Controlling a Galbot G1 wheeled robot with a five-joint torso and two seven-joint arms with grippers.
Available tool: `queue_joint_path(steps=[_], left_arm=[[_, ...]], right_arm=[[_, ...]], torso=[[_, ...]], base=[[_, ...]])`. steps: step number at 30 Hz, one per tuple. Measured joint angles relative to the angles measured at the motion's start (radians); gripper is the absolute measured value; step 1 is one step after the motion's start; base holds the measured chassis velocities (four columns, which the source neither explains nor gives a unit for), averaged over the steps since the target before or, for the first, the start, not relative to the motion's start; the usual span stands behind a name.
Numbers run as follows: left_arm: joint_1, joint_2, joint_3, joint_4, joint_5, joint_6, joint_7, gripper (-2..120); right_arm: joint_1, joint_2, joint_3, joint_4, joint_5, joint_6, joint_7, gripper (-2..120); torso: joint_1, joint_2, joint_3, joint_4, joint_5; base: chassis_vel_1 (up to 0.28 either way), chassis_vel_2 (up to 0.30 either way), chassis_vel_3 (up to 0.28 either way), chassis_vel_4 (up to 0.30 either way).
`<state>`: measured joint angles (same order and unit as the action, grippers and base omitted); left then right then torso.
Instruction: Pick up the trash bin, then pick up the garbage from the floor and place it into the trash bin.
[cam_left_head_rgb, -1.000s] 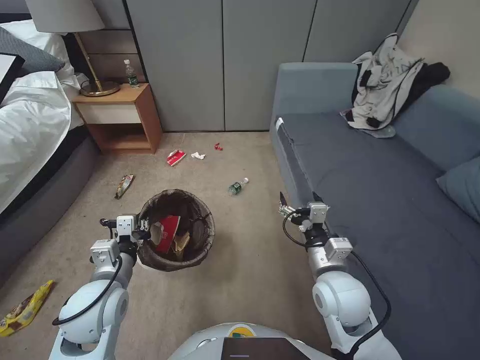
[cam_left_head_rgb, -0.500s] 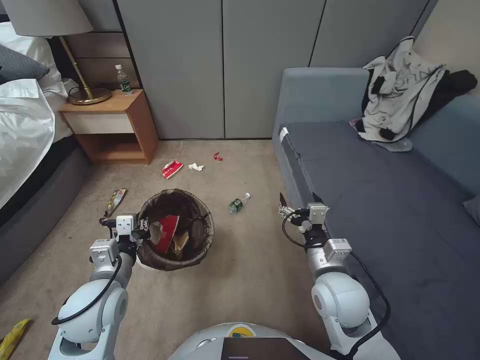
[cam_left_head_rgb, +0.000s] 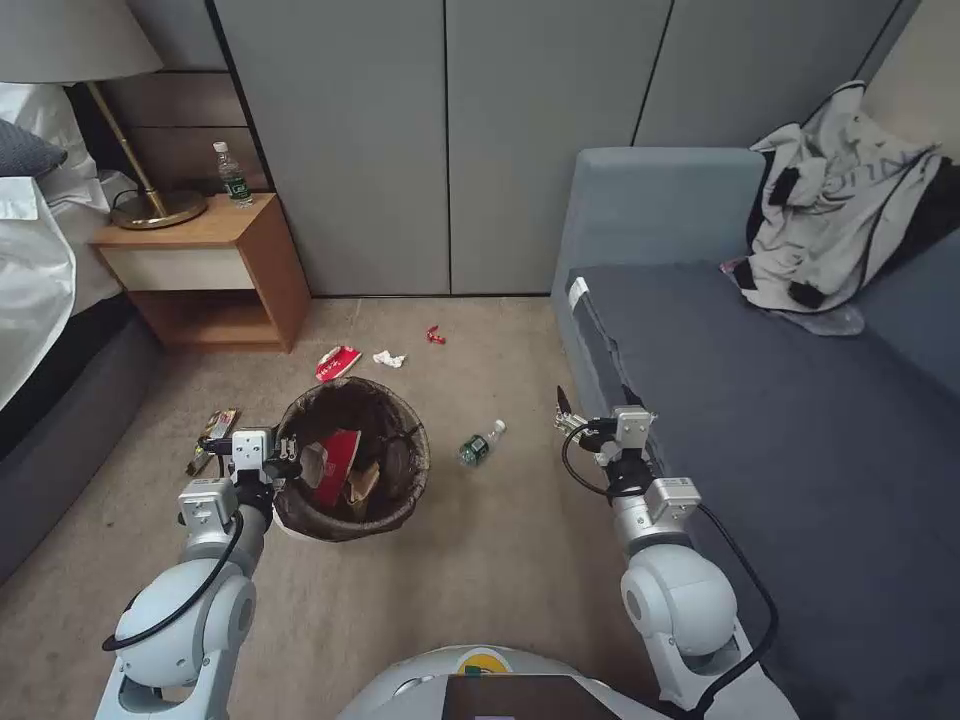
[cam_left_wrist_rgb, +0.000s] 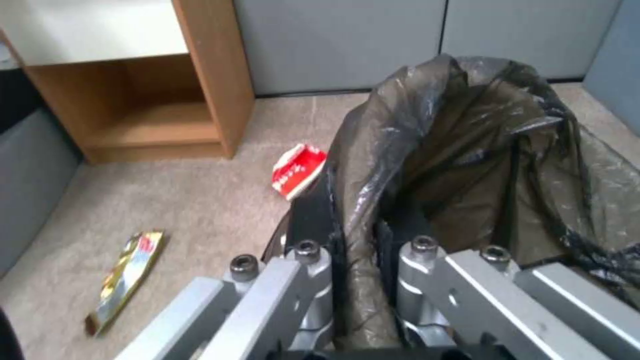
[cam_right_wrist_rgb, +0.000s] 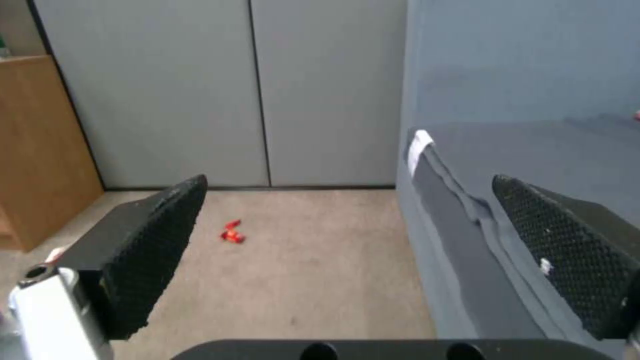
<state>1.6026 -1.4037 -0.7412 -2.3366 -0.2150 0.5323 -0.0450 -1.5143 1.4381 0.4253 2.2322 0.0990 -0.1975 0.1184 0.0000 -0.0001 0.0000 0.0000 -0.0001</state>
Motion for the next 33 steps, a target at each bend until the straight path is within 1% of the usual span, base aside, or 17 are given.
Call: queue_joint_path(steps=[8, 18, 20, 21, 24, 25, 29, 30, 33], left_arm=[[0.001, 0.0, 0.0, -0.003, 0.0, 0.0, 0.0, 7], [0.003, 0.0, -0.002, -0.008, -0.002, 0.001, 0.0, 7], [0.003, -0.003, -0.003, -0.012, -0.002, 0.001, 0.0, 7], [0.003, -0.003, -0.003, -0.012, -0.002, 0.001, 0.0, 7], [0.007, -0.005, -0.011, -0.017, -0.002, 0.006, 0.0, 7], [0.007, -0.005, -0.011, -0.017, -0.002, 0.006, 0.0, 7], [0.02, -0.006, -0.024, -0.024, -0.003, 0.007, 0.002, 7], [0.02, -0.006, -0.024, -0.024, -0.003, 0.007, 0.002, 7], [0.027, -0.007, -0.031, -0.026, -0.003, 0.006, 0.009, 7]], right_arm=[[0.0, 0.0, -0.005, 0.0, -0.001, 0.0, 0.002, 100], [0.007, -0.001, -0.034, -0.002, -0.007, -0.001, 0.013, 100], [0.025, -0.006, -0.071, -0.016, -0.004, -0.026, 0.036, 100], [0.025, -0.006, -0.071, -0.016, -0.004, -0.026, 0.036, 100], [0.052, -0.005, -0.113, -0.039, 0.01, -0.084, 0.067, 100], [0.052, -0.005, -0.113, -0.039, 0.01, -0.084, 0.067, 100], [0.081, -0.007, -0.156, -0.081, 0.058, -0.149, 0.108, 100], [0.081, -0.007, -0.156, -0.081, 0.058, -0.149, 0.108, 100], [0.104, -0.009, -0.185, -0.133, 0.116, -0.188, 0.136, 100]], torso=[[0.0, 0.0, 0.0, 0.0, 0.0], [0.0, 0.0, 0.0, -0.0001, 0.0], [0.0, 0.0, 0.0, 0.0001, 0.0], [0.0, 0.0, 0.0, 0.0001, 0.0], [0.0, 0.0, 0.0, 0.0001, 0.0001], [0.0, 0.0, 0.0, 0.0001, 0.0001], [0.0, 0.0, 0.0, 0.0001, 0.0], [0.0, 0.0, 0.0, 0.0001, 0.0], [0.0, 0.0, 0.0, 0.0001, -0.0001]], base=[[-0.199, 0.187, 0.184, -0.191], [-0.127, 0.131, 0.132, -0.124], [-0.074, 0.095, 0.084, -0.073], [-0.074, 0.068, 0.064, -0.073], [-0.011, 0.023, 0.021, -0.01], [0.0, 0.0, 0.0, 0.0], [0.0, 0.0, 0.0, 0.0], [0.0, 0.0, 0.0, 0.0], [0.0, 0.0, 0.0, 0.0]])
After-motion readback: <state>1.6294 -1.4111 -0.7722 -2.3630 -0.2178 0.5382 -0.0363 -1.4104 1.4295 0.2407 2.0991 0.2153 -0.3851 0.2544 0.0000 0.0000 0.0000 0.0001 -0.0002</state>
